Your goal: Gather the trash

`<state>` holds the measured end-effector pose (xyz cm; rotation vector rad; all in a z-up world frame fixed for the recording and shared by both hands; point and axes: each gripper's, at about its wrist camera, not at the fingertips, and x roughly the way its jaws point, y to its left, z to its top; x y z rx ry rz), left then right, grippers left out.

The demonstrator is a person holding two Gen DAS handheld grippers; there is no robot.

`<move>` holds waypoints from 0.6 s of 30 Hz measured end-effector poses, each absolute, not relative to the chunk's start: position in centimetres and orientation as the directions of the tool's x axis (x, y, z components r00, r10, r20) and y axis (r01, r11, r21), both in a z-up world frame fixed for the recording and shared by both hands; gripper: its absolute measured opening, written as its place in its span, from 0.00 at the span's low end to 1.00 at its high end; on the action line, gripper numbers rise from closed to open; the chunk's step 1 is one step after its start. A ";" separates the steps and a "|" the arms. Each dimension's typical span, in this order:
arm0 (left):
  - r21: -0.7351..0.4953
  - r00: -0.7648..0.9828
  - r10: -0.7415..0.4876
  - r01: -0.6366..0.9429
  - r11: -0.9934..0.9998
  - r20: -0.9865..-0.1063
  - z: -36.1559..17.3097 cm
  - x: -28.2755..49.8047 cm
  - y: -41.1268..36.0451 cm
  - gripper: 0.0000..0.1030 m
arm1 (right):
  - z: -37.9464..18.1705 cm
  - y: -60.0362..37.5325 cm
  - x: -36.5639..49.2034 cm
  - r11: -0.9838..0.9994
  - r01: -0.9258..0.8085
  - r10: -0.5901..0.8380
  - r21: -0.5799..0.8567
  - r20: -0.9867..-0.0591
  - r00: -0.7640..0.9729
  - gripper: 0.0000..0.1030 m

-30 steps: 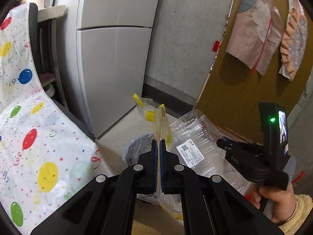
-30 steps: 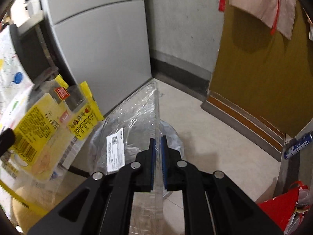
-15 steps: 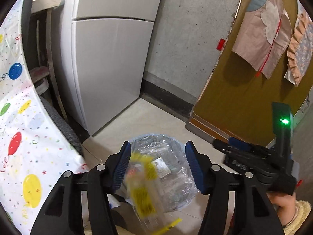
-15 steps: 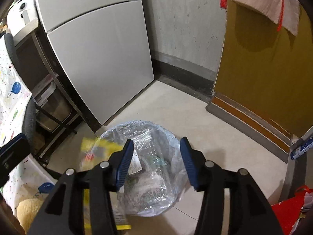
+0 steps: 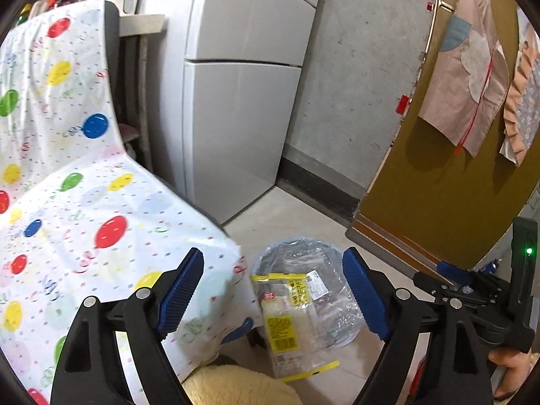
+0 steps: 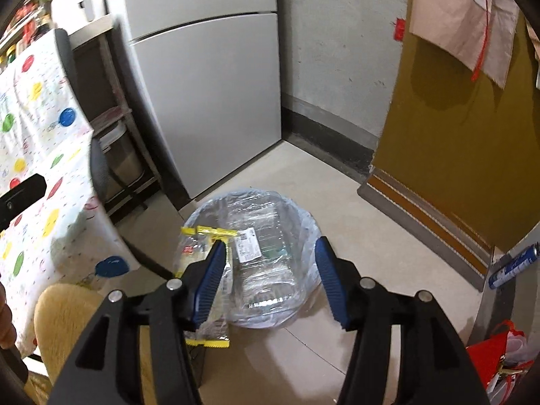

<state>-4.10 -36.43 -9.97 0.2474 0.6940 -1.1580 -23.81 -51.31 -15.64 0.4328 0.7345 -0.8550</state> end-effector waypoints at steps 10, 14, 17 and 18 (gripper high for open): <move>-0.045 0.320 -0.634 0.871 0.490 -0.704 -8.2 -6.0 -31.1 0.90 | -11.3 -44.5 -25.8 0.602 0.798 -0.552 0.022 -0.711 0.436 0.94; -0.050 0.329 -0.610 0.854 0.518 -0.721 -7.1 -6.1 -29.3 0.90 | -9.3 -43.2 -25.9 0.605 0.796 -0.543 0.036 -0.712 0.445 0.94; -0.017 0.359 -0.571 0.836 0.548 -0.739 -6.5 -6.2 -28.2 0.90 | -8.0 -42.2 -25.8 0.633 0.774 -0.534 0.026 -0.709 0.460 0.94; -0.010 0.367 -0.562 0.831 0.556 -0.741 -6.5 -6.2 -28.0 0.90 | -7.7 -41.9 -25.8 0.636 0.771 -0.536 0.020 -0.707 0.461 0.94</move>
